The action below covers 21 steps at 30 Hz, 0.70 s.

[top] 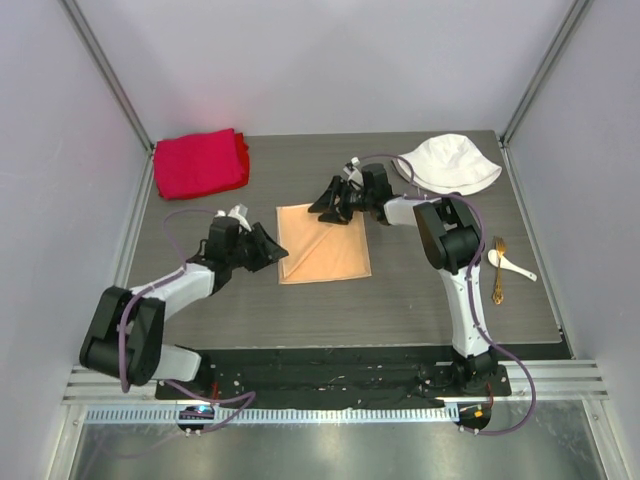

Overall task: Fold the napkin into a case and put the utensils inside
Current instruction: Smooth out the upper triangle-folded napkin at the center of the board.

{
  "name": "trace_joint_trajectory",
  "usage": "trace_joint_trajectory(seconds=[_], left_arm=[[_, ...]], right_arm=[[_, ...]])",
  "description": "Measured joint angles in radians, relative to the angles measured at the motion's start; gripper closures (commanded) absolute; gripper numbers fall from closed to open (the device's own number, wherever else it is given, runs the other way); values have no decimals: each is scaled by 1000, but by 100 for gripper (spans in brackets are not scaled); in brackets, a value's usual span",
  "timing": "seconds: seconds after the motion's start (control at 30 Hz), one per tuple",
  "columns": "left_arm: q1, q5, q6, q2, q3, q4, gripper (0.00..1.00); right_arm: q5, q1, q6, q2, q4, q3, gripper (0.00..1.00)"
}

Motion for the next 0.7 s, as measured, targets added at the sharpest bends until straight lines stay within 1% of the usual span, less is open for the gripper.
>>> trace_joint_trajectory(seconds=[0.13,0.23,0.3,0.4,0.5,0.53,0.6,0.63,0.7], left_arm=[[31,-13,3,142,69,-94,58],[64,-23,3,226,160,-113,60],[83,-22,4,282,246,-106,60],[99,-18,13,347,333,-61,59],[106,19,47,415,414,-43,70],[106,32,58,448,454,-45,72],[106,58,82,502,513,-43,71],[105,69,86,508,513,-38,70],[102,97,83,490,463,-1,70]], right_arm=[[44,0,-52,-41,-97,2,28],[87,0,-95,-77,-192,3,24],[108,0,-118,-98,-241,3,22],[135,5,-147,-130,-309,1,22],[156,9,-171,-176,-348,-26,22],[158,11,-176,-193,-357,-39,22],[159,16,-185,-217,-368,-54,25],[159,19,-188,-221,-369,-56,27],[159,25,-192,-222,-368,-56,30]])
